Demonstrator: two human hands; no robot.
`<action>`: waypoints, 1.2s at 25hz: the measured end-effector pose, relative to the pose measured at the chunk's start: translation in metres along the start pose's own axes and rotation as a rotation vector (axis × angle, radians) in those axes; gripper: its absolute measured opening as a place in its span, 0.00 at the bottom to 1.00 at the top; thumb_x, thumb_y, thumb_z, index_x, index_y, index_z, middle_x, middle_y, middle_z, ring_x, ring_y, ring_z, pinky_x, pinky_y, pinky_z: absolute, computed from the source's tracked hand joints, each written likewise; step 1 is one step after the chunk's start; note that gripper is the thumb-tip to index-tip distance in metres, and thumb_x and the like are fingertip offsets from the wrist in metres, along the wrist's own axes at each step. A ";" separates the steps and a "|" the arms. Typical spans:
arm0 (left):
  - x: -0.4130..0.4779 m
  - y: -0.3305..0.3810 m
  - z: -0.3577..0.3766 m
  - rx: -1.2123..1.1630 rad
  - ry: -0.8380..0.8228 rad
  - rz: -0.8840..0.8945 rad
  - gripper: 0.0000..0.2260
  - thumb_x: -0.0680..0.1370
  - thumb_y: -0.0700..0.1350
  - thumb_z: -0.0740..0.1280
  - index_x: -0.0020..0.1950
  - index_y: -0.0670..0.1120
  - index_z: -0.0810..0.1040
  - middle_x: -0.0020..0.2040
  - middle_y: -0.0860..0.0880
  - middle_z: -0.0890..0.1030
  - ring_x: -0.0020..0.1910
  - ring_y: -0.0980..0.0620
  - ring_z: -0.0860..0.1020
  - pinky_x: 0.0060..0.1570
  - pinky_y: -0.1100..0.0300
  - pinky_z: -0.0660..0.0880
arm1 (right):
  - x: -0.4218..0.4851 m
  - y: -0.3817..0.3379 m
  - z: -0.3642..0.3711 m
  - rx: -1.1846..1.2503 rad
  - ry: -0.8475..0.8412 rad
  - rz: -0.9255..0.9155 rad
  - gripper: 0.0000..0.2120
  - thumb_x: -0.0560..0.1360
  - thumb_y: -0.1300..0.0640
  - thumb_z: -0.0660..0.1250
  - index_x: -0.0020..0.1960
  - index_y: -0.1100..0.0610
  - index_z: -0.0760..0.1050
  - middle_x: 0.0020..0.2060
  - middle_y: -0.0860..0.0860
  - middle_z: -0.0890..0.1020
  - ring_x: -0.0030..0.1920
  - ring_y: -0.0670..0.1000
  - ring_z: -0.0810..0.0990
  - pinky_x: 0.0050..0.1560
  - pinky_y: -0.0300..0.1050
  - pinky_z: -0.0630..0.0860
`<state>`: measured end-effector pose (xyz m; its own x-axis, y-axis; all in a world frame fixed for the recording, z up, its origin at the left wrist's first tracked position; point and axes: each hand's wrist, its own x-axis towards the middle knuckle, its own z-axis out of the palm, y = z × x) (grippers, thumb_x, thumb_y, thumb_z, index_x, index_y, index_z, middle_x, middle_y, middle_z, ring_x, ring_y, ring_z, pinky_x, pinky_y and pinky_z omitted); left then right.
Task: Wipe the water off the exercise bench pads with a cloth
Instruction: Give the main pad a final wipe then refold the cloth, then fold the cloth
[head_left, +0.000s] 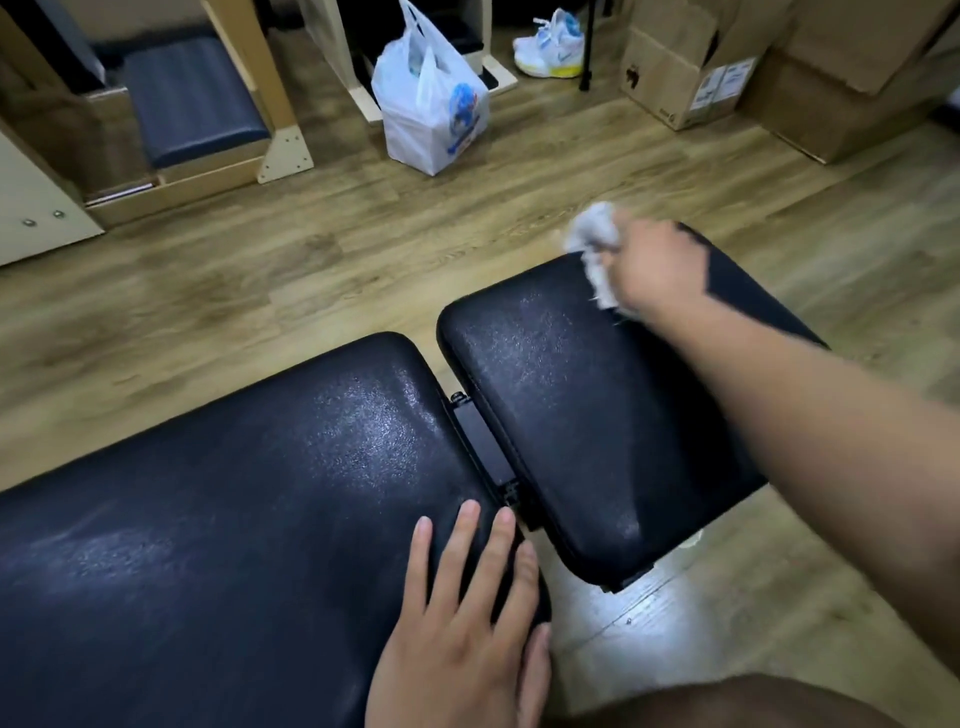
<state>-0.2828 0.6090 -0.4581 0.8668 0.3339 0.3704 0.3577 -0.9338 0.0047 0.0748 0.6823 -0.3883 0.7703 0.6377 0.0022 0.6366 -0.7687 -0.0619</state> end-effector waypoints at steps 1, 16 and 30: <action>0.000 -0.001 0.003 -0.001 0.020 0.010 0.21 0.73 0.55 0.66 0.60 0.44 0.81 0.67 0.40 0.78 0.69 0.37 0.70 0.64 0.33 0.65 | 0.024 0.050 -0.007 -0.069 -0.003 0.131 0.13 0.74 0.52 0.63 0.57 0.56 0.74 0.49 0.59 0.81 0.52 0.61 0.80 0.48 0.48 0.74; 0.022 -0.005 -0.050 -0.317 -0.425 -0.246 0.22 0.78 0.59 0.56 0.69 0.53 0.74 0.73 0.53 0.71 0.76 0.49 0.63 0.77 0.44 0.50 | -0.281 0.027 -0.089 1.593 -0.085 0.422 0.06 0.76 0.56 0.67 0.48 0.57 0.81 0.45 0.57 0.85 0.44 0.54 0.82 0.47 0.50 0.77; -0.047 0.078 -0.266 -1.502 -0.043 -0.921 0.05 0.78 0.40 0.69 0.42 0.42 0.77 0.38 0.41 0.80 0.41 0.43 0.76 0.44 0.46 0.71 | -0.448 -0.001 -0.152 1.500 -0.274 0.066 0.10 0.73 0.58 0.72 0.48 0.64 0.76 0.36 0.58 0.84 0.37 0.52 0.82 0.36 0.43 0.77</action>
<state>-0.3886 0.4866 -0.2284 0.6025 0.7520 -0.2673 0.1126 0.2514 0.9613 -0.2648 0.3897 -0.2379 0.6569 0.7243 -0.2093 -0.1514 -0.1453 -0.9777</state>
